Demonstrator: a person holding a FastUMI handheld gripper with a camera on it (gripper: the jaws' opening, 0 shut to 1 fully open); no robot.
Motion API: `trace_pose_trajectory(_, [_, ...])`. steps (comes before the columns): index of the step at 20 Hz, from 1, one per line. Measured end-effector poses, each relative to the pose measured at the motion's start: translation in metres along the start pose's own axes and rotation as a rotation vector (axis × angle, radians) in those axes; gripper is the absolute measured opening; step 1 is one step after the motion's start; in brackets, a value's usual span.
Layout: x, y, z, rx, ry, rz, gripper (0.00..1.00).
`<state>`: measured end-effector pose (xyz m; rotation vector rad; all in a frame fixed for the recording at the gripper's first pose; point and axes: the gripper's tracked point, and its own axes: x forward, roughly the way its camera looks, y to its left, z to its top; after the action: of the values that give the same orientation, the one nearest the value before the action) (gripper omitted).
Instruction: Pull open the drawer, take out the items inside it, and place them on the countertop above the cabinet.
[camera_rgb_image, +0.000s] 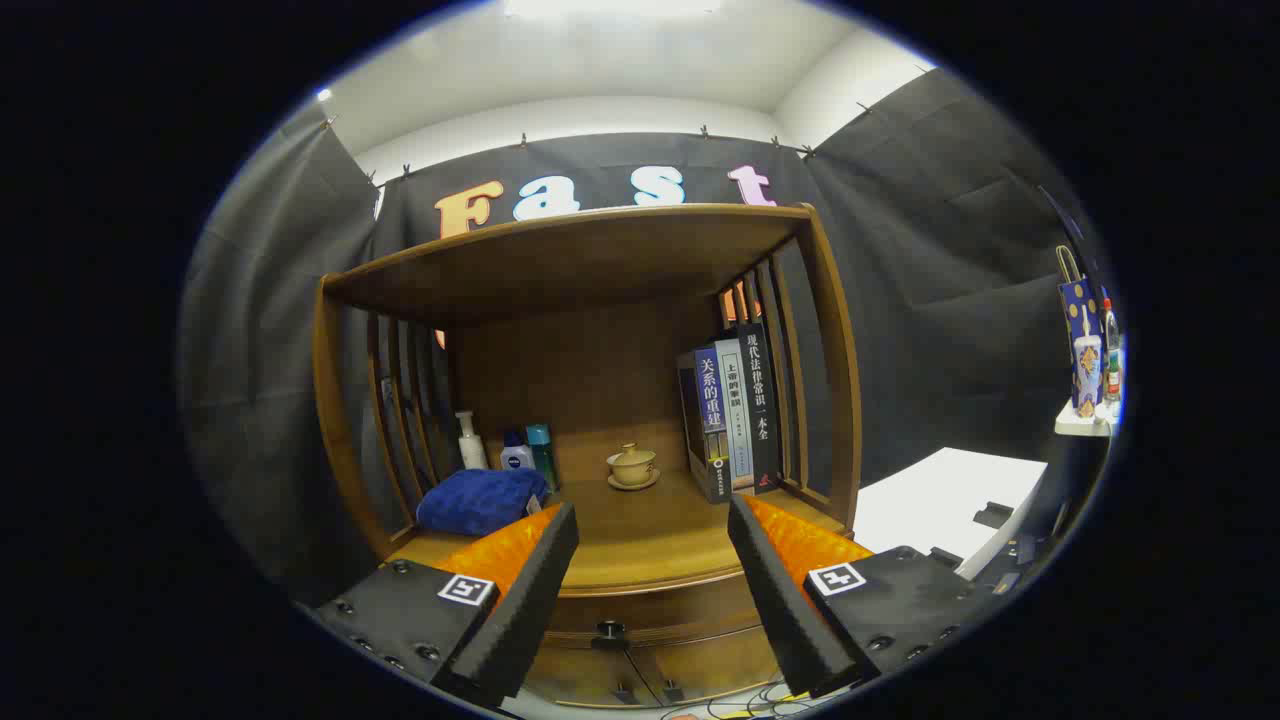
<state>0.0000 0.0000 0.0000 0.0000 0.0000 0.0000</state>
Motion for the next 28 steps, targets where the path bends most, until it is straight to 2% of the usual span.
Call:
trace_pose_trajectory(11, [0.001, 0.012, 0.004, -0.013, 0.001, 0.033, 0.98])
trace_pose_trajectory(28, [0.006, 0.026, -0.016, -0.004, 0.016, 0.081, 0.98])
